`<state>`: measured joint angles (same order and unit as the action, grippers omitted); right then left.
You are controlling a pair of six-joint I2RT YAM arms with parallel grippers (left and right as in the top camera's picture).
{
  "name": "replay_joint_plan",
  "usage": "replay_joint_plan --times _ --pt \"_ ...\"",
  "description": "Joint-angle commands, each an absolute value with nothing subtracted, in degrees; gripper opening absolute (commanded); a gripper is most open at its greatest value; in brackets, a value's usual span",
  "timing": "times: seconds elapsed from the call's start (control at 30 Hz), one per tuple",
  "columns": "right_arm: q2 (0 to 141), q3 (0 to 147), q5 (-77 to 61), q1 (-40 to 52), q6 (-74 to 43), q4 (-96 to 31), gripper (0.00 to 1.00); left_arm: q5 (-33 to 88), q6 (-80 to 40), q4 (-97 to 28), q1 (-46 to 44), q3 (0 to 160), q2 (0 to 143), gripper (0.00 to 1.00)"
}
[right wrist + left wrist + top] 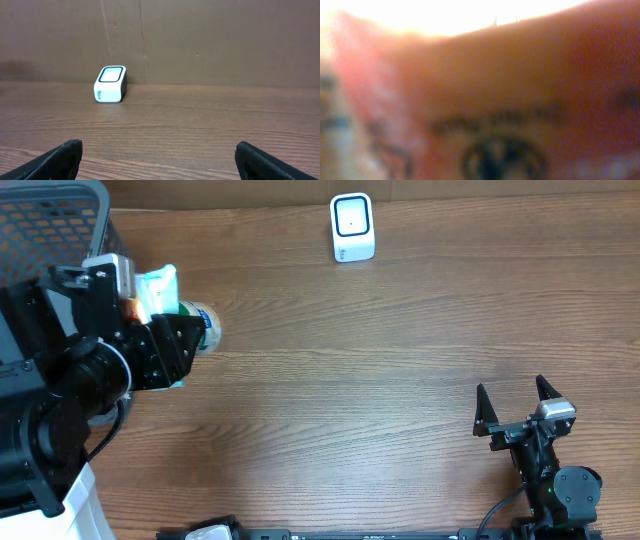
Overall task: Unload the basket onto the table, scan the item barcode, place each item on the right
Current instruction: 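Lift the packets out and carry them toward the scanner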
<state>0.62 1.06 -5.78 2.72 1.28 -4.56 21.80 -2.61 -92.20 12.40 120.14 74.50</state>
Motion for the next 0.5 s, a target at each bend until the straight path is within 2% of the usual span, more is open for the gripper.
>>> replay_joint_plan --times 0.0,0.23,0.47 --pt "0.16 0.45 -6.09 2.5 1.34 -4.34 1.0 22.06 -1.52 -92.2 10.07 120.79 74.15 0.15" --pt "0.16 0.45 -6.09 2.5 1.34 -4.34 1.0 21.76 -4.51 -91.96 4.32 119.09 74.15 0.15" --pt "0.16 0.45 -6.09 2.5 1.34 -4.34 1.0 15.9 -9.76 -87.5 -4.64 110.3 74.15 0.15"
